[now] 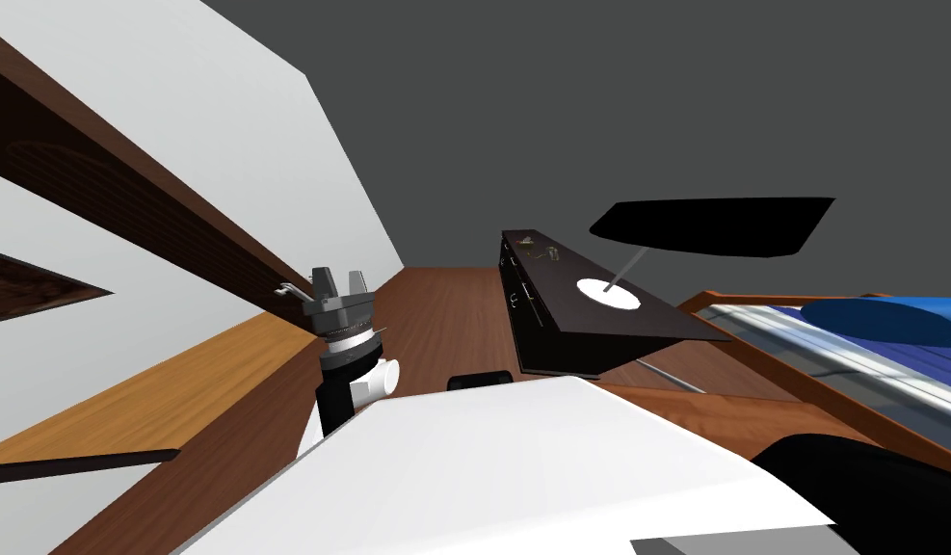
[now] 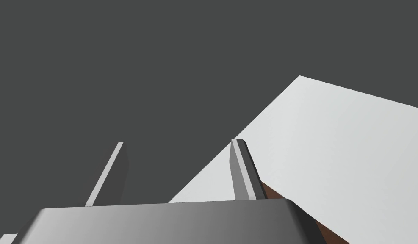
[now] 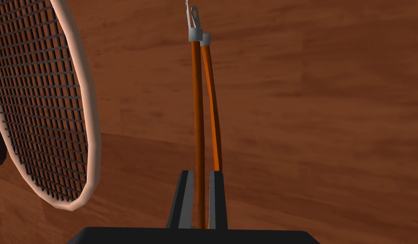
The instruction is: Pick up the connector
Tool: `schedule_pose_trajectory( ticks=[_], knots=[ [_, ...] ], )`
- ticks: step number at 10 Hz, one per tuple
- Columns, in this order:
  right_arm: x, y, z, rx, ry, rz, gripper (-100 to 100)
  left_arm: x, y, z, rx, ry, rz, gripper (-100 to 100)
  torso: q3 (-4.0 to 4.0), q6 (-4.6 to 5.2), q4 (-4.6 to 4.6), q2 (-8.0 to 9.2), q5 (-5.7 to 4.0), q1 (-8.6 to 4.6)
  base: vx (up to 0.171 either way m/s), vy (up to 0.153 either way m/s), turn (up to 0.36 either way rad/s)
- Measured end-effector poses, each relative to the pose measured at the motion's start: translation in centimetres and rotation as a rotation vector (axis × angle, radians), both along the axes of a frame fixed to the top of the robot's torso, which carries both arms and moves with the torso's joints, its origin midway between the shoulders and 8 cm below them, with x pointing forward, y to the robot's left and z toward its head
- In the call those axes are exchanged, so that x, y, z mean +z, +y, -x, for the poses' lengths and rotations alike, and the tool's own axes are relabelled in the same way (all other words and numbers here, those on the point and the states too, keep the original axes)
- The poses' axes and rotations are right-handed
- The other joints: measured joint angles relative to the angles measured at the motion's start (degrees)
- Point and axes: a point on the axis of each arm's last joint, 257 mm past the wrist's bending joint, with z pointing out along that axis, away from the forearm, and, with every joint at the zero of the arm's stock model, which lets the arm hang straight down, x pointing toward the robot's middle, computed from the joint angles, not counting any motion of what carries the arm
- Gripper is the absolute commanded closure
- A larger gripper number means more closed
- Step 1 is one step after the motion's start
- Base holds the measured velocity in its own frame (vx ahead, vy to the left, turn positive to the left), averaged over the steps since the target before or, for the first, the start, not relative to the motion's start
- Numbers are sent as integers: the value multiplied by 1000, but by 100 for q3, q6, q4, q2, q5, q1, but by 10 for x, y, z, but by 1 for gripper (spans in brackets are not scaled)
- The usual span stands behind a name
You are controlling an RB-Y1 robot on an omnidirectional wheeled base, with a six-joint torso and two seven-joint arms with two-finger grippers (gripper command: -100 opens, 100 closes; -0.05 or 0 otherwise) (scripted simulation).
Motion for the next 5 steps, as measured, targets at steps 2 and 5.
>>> schedule_pose_trajectory(
  ticks=[2,5],
  knots=[
    [6,4,0,-1,1,-9,100,0,0,0,0,0,0,0,-11,1,-3,-20,4,18,65,36,-33],
    [15,5,1,0,7,-13,0,0,0,0,0,0,0,0,-12,-1,-5,-19,4,10,35,13,-8]
  ],
)
